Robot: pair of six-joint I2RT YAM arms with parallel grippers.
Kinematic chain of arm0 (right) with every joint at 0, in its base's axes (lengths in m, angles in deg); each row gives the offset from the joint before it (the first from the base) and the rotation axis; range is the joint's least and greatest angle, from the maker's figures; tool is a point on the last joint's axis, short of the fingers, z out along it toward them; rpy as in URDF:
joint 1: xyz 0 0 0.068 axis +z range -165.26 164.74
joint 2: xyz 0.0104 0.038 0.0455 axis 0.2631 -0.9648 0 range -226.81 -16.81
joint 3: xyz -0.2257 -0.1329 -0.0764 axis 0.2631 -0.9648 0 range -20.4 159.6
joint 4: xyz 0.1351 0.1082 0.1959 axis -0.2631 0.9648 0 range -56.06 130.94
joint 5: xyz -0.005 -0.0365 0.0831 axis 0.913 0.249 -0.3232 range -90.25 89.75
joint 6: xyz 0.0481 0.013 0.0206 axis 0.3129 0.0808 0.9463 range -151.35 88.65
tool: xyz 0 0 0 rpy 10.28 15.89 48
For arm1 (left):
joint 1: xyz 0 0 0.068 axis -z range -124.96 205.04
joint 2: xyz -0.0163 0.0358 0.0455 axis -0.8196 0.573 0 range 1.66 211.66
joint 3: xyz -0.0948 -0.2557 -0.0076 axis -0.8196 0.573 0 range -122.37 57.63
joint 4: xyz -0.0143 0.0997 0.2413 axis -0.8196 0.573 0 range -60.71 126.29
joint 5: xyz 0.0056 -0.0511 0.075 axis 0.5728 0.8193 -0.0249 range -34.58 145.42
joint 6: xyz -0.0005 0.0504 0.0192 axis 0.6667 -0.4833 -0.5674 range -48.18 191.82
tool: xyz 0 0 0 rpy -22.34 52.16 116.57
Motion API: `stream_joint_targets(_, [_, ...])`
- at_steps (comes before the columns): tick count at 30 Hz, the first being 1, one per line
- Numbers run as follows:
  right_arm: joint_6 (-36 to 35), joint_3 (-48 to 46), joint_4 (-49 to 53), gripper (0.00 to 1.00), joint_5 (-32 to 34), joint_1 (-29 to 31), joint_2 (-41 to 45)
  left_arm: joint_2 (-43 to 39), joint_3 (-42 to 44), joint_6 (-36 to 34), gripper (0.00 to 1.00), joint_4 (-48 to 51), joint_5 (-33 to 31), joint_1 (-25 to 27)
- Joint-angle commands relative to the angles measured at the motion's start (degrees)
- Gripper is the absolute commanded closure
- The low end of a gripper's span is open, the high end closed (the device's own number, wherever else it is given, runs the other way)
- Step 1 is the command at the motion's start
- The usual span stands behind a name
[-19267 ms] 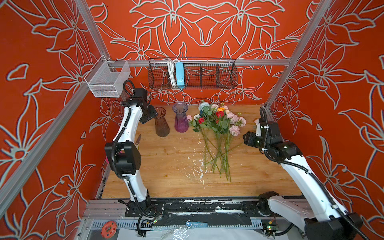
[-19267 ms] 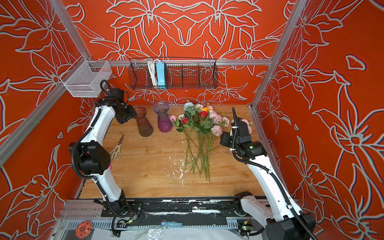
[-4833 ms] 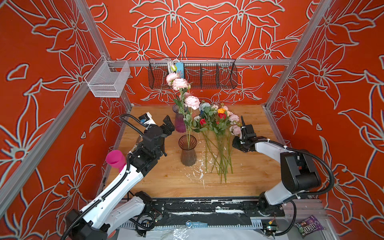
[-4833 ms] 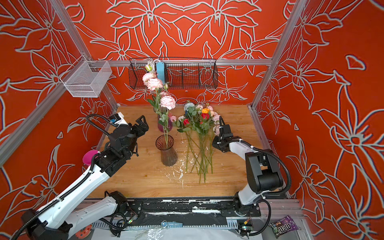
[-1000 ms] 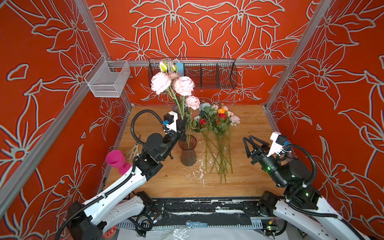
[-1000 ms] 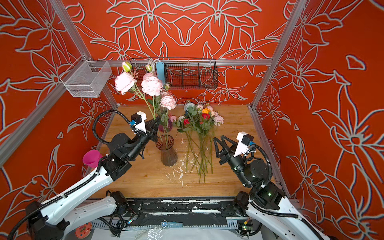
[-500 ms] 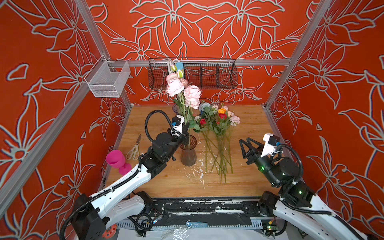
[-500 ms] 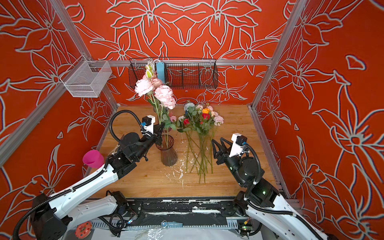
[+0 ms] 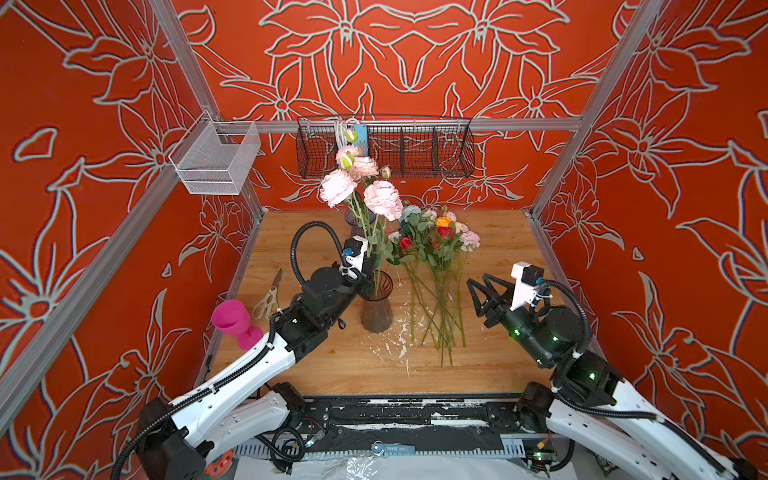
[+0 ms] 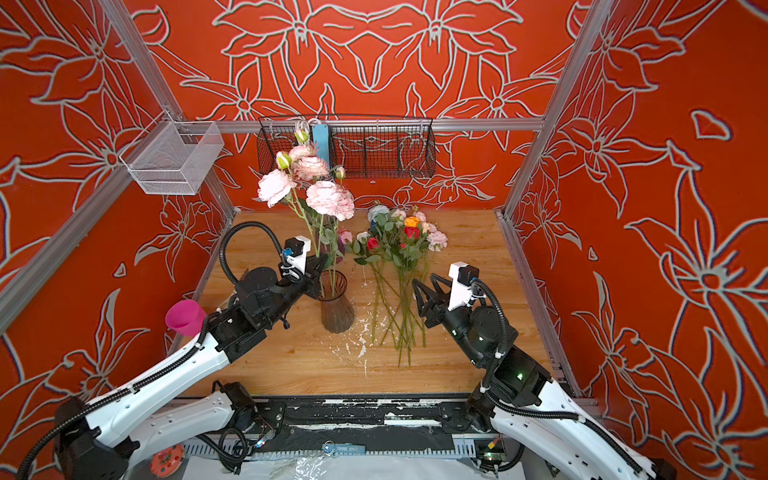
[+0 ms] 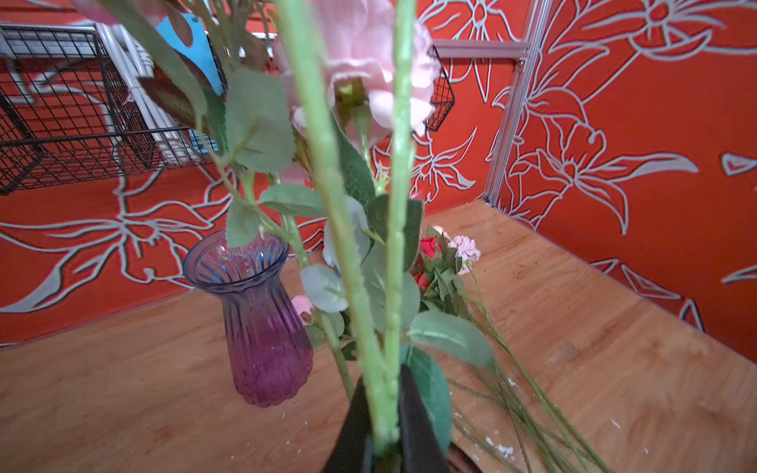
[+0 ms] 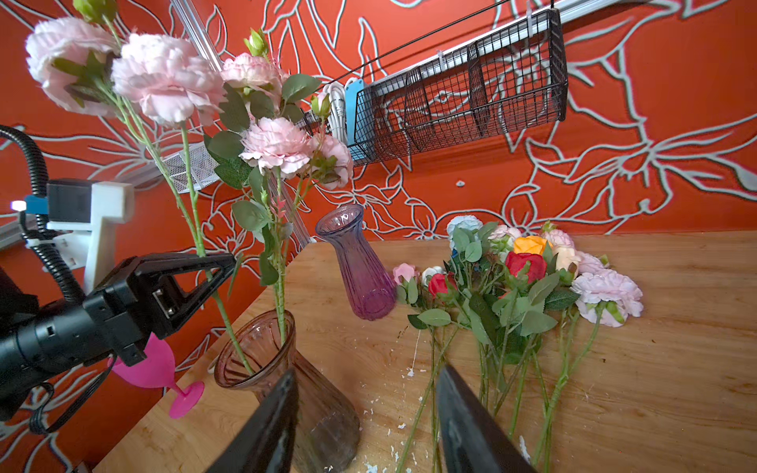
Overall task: Arrange the flowers into the vase
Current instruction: 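Lower the peony stem into the brownish vase with the left gripper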
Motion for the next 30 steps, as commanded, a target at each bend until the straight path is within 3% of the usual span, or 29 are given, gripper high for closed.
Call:
stream_joint_targets(1, [1.0,2.0,0.3,0.44,-0.8,0.0,0.2,-0.2,-2.1,-0.5,0.74,3.0,1.2,0.3])
stream_joint_targets(6, [1.4,2.0,0.3,0.44,-0.7,0.1,-0.7,-2.1,-2.2,-2.4,0.50,4.0,2.5,0.3])
stream_joint_targets(8, [1.4,2.1,-0.2,0.44,-0.7,0.1,-1.4,-2.8,-3.9,-2.6,0.45,7.1,2.9,0.3])
stream_joint_targets(13, [1.6,2.8,-0.7,0.44,0.2,0.0,-4.2,-6.4,-7.9,-3.1,0.37,13.7,1.6,0.3])
stream_joint_targets(18, [1.4,4.5,2.4,0.42,2.6,0.0,-6.1,-12.8,-6.3,-1.9,0.30,11.2,1.4,0.3])
stream_joint_targets(20, [2.7,5.2,4.9,0.39,6.8,0.1,-7.0,-15.4,-4.7,0.8,0.29,8.3,-0.1,0.3])
stream_joint_targets(22, [4.9,6.6,9.7,0.35,13.3,0.0,-8.8,-18.0,-2.3,4.2,0.28,5.0,-3.1,0.3])
stream_joint_targets(25, [6.6,8.4,14.3,0.34,17.0,-1.1,-13.4,-20.9,0.8,9.5,0.27,1.5,-10.6,0.3])
stream_joint_targets(30, [6.3,9.0,15.6,0.39,14.6,-5.3,-20.9,-21.5,3.2,16.4,0.22,1.1,-22.9,0.3])
